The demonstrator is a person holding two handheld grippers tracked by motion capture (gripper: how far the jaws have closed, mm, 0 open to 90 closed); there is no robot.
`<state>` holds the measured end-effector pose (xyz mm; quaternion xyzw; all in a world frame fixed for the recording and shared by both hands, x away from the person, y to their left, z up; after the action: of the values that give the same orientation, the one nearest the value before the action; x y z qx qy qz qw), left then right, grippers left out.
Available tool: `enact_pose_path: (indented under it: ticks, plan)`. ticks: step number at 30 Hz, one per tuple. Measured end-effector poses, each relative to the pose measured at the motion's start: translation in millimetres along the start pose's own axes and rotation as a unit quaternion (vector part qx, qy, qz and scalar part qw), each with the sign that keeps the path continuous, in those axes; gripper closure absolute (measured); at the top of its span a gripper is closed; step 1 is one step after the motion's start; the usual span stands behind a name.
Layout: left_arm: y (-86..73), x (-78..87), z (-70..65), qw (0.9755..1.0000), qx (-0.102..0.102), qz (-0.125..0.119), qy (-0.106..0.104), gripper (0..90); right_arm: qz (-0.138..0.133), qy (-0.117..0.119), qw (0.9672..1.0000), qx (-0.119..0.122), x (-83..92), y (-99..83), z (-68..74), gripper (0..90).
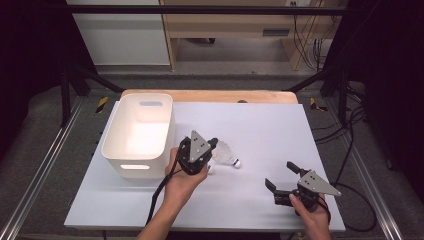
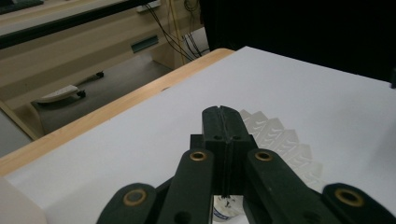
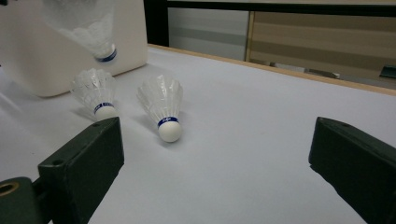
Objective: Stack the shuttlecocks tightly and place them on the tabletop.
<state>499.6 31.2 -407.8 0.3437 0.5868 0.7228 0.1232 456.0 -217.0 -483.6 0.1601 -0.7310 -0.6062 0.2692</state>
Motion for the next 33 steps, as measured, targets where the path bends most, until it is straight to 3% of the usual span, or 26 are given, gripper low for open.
enact_pose_path:
  ticks: [4, 9, 18, 25, 33]
  plan:
    - [-15.9, 11.8, -7.0, 0.9997, -0.021, 0.008, 0.004, 90.0, 0.001, 0.0, 1.0, 0.002, -0.3, -0.1, 0.4, 3.7]
    - [-41.2, 26.4, -5.6, 0.9994, -0.009, 0.03, 0.012, 90.0, 0.003, 0.0, 1.0, 0.004, 0.4, -0.3, 0.0, 3.7]
    - [-76.3, 49.6, 11.2, 0.9967, -0.003, 0.07, 0.042, 90.0, 0.01, 0.0, 0.9999, 0.01, -1.0, -1.6, 1.2, 3.6]
    - [-87.1, 54.2, 21.6, 0.9938, -0.006, 0.091, 0.063, 90.0, 0.012, 0.001, 0.9999, 0.01, -2.4, -2.5, 1.4, 3.6]
    - [-86.6, 43.2, 13.0, 0.9945, 0.0, 0.09, 0.053, 90.0, 0.013, -0.001, 0.9999, 0.008, -1.8, -3.2, 0.7, 3.6]
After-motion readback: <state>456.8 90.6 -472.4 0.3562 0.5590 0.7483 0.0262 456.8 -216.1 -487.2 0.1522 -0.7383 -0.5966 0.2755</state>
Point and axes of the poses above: each handheld gripper's, and its own axes: x roughly backward along the jaws, y roughly out of its top, z roughly to its left, the point moved 7 cm from there along -x, roughly forward along the jaws, and after that the axes turned 7 degrees about x, right-handed, at the moved point
